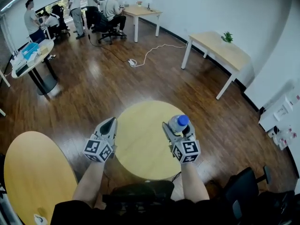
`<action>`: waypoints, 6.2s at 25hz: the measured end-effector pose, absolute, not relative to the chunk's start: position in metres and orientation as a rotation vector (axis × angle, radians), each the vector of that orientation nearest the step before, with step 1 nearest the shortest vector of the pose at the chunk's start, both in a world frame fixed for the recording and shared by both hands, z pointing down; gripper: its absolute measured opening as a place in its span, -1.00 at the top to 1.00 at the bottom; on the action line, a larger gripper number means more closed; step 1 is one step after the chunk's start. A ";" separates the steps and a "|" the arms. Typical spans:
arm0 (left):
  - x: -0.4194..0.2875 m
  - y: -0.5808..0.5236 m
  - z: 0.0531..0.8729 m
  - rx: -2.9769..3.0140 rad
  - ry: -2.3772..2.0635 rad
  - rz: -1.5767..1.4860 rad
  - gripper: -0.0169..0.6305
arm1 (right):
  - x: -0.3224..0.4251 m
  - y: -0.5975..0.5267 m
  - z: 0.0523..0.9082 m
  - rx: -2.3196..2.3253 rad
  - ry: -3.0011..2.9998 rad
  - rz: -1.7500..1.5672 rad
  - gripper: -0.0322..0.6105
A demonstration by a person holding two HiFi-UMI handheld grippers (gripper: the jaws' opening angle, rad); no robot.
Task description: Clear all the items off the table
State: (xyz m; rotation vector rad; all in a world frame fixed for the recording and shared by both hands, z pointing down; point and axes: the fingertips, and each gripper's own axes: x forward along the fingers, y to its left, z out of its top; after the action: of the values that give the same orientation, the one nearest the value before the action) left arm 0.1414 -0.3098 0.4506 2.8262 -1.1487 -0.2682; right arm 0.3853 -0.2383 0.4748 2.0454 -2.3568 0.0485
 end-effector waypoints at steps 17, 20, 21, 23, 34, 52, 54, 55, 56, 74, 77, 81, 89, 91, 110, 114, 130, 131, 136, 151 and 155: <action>-0.097 -0.267 0.407 2.629 -1.699 -0.367 0.95 | 0.159 -0.280 0.431 1.593 -2.703 -0.052 -0.30; -0.136 -0.251 0.402 2.580 -1.791 -0.376 0.95 | 0.120 -0.278 0.424 1.507 -2.753 -0.068 -0.30; -0.148 -0.244 0.400 2.566 -1.819 -0.378 0.95 | 0.107 -0.277 0.423 1.480 -2.769 -0.070 -0.30; -0.171 -0.230 0.399 2.539 -1.870 -0.381 0.95 | 0.082 -0.274 0.423 1.421 -2.802 -0.072 -0.30; -0.287 -0.156 0.411 2.280 -2.198 -0.337 0.95 | -0.059 -0.263 0.442 0.988 -2.953 -0.031 -0.30; -0.400 0.066 0.459 1.419 -2.801 -0.284 0.95 | -0.282 -0.177 0.489 0.055 -3.019 -0.039 -0.30; -0.414 0.089 0.458 1.359 -2.832 -0.294 0.95 | -0.302 -0.158 0.484 -0.005 -3.023 -0.057 -0.30; -0.419 0.094 0.457 1.346 -2.842 -0.289 0.95 | -0.310 -0.154 0.482 -0.021 -3.024 -0.065 -0.31; -0.423 0.097 0.456 1.346 -2.847 -0.270 0.95 | -0.317 -0.151 0.481 -0.025 -3.023 -0.070 -0.30; -0.501 0.113 0.471 1.429 -2.770 -0.315 0.95 | -0.386 -0.124 0.486 0.078 -2.984 -0.092 -0.31; -0.508 0.101 0.471 1.417 -2.764 -0.316 0.95 | -0.398 -0.137 0.485 0.059 -2.982 -0.078 -0.31; -0.515 0.088 0.481 1.396 -2.747 -0.306 0.95 | -0.413 -0.146 0.493 0.033 -2.979 -0.044 -0.31; -0.521 0.068 0.531 1.309 -2.647 -0.268 0.95 | -0.428 -0.151 0.547 -0.036 -2.892 0.064 -0.31; -0.522 0.065 0.545 1.293 -2.620 -0.248 0.95 | -0.430 -0.155 0.565 -0.033 -2.856 0.081 -0.31; -0.537 0.056 0.616 1.170 -2.505 -0.163 0.95 | -0.457 -0.189 0.655 0.094 -2.791 0.129 -0.31; -0.536 0.054 0.624 1.165 -2.492 -0.170 0.95 | -0.454 -0.191 0.655 0.135 -2.811 0.136 -0.31; -0.528 0.061 0.605 1.222 -2.527 -0.190 0.95 | -0.448 -0.195 0.667 0.117 -2.811 0.220 -0.41; -0.528 0.063 0.601 1.224 -2.539 -0.187 0.95 | -0.447 -0.196 0.666 0.123 -2.809 0.218 -0.41; -0.527 0.076 0.586 1.250 -2.577 -0.195 0.95 | -0.445 -0.190 0.656 0.119 -2.814 0.176 -0.41; -0.509 0.095 0.559 1.338 -2.589 -0.241 0.95 | -0.412 -0.183 0.622 0.231 -2.833 0.202 -0.41; -0.503 0.105 0.546 1.374 -2.607 -0.261 0.95 | -0.398 -0.181 0.595 0.310 -2.887 0.175 -0.41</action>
State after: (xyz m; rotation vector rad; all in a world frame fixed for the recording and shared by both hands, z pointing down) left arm -0.5032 0.1051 0.5458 1.3743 -2.6075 -0.2611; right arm -0.3984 -0.1805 0.5951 0.3104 -2.8870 0.1752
